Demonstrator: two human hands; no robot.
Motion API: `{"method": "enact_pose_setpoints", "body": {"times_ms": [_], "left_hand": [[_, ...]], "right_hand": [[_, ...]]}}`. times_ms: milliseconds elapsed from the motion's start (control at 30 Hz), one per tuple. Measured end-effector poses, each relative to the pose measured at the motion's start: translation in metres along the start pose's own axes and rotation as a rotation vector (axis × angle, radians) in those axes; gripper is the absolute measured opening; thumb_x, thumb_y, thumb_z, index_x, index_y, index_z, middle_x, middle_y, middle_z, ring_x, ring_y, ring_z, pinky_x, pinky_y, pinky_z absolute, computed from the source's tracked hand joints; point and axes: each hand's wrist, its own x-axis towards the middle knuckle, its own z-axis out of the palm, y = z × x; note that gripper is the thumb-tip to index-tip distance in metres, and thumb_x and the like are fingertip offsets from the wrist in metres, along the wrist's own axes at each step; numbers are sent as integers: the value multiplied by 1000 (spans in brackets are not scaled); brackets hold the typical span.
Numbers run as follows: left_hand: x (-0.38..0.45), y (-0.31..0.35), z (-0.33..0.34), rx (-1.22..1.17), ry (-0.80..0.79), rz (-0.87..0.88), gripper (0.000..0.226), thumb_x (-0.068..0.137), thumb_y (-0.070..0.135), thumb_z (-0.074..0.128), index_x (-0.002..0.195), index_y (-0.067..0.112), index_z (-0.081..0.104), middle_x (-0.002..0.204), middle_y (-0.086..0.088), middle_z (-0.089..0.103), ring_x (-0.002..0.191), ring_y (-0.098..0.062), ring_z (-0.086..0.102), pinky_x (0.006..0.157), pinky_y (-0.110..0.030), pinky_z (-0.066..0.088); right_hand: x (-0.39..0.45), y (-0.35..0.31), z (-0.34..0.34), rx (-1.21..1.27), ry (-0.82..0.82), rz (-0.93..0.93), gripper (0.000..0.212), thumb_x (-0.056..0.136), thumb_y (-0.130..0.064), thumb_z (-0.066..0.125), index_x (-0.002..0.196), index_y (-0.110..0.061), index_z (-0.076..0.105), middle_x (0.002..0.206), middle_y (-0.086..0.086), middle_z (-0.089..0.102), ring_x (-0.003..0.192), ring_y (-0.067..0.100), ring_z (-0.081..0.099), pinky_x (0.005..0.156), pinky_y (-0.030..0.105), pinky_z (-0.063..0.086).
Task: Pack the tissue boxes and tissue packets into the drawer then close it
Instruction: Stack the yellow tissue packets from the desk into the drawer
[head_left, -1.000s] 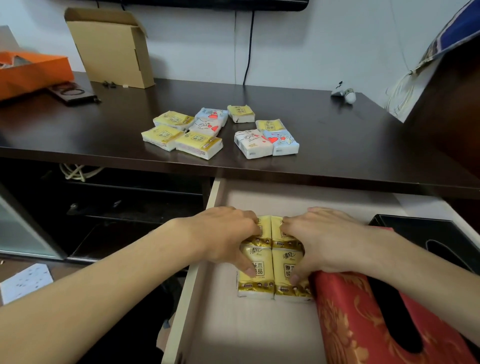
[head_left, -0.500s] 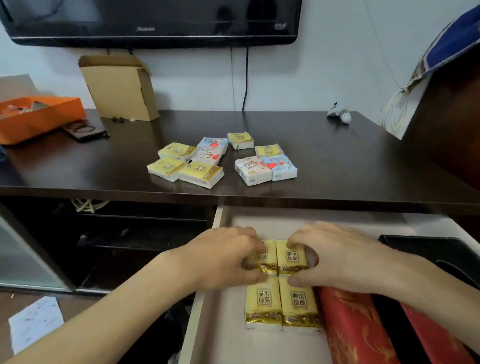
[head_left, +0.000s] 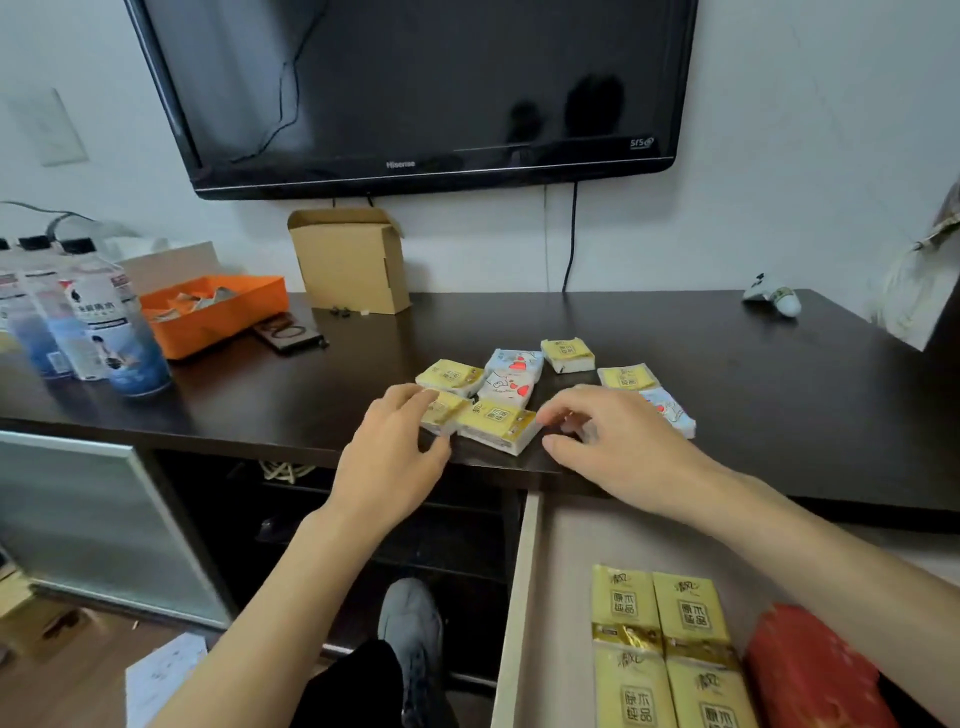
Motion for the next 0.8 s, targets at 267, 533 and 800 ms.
{"method": "enact_pose_setpoints", "body": {"times_ms": [267, 533, 800], "left_hand": [[6, -13, 9, 95, -21, -41, 29, 95, 42, 53, 109, 20, 66, 123, 3, 60, 114, -20, 53, 86, -36, 47], [5, -8, -1, -82, -128, -163, 28, 81, 53, 69, 83, 27, 57, 101, 8, 57, 91, -16, 57, 69, -33, 45], [-10, -1, -15, -194, -156, -107, 21, 74, 41, 79, 80, 33, 60, 109, 8, 57, 98, -16, 55, 81, -37, 49]], "right_hand": [[31, -14, 34, -435, -51, -100, 45, 98, -46, 54, 141, -31, 61, 134, -6, 59, 125, 16, 44, 77, 36, 44], [26, -10, 21, -502, -86, -121, 34, 92, -46, 60, 121, -30, 66, 115, -7, 52, 114, 14, 41, 79, 42, 50], [42, -10, 5, -404, -407, -69, 27, 90, -38, 65, 111, -30, 50, 131, -2, 49, 121, 21, 50, 98, 46, 49]]}}
